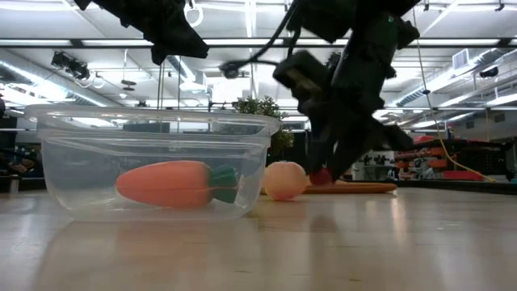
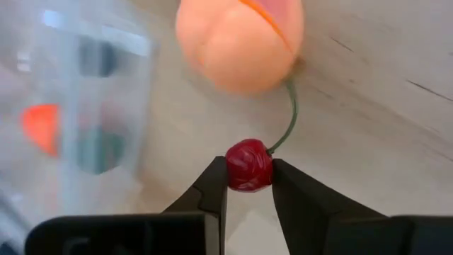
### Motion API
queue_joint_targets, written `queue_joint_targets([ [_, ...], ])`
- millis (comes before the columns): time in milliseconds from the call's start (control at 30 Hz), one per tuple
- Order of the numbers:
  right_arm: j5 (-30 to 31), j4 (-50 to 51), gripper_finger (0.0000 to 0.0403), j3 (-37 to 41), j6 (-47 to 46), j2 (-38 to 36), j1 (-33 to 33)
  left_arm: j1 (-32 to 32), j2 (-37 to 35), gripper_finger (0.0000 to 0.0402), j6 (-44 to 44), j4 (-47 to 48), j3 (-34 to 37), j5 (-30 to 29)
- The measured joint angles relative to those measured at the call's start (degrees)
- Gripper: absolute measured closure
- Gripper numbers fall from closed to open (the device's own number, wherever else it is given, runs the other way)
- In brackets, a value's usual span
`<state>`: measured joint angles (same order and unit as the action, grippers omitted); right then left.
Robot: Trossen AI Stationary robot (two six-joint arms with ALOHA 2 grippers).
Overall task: Pick and placing Produce into tupperware
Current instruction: Put the red cherry into the transparent bin
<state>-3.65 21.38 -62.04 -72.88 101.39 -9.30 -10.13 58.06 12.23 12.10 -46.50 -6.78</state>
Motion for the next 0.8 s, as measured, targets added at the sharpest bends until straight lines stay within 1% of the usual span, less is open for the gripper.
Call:
queue_joint_targets([
  [133, 0.4, 0.9, 0.034, 0.0, 0.0, -4.1, -0.2, 0.0, -0.3, 0.0312, 0.0, 0.3, 0.0, 0.0],
  [367, 1.0, 6.0, 0.0341, 0.0, -1.1, -10.6, -2.3, 0.0, -2.4, 0.0314, -1.3, 1.5, 0.0, 0.0],
  [500, 1.0, 2.8, 0.0341, 0.0, -2.4, -12.0, -4.4, -0.6, -4.6, 0.0317, -1.3, 2.5, 0.0, 0.0],
  [600, 0.6, -3.2, 0.0341, -0.1, -2.3, -11.5, -5.5, -1.8, -6.5, 0.0315, -1.4, 3.2, 0.0, -0.3],
  [800, 0.5, -15.4, 0.0341, -0.1, -0.8, -8.2, -4.0, -4.8, -11.4, 0.0309, -1.4, 5.1, 0.0, -0.7],
])
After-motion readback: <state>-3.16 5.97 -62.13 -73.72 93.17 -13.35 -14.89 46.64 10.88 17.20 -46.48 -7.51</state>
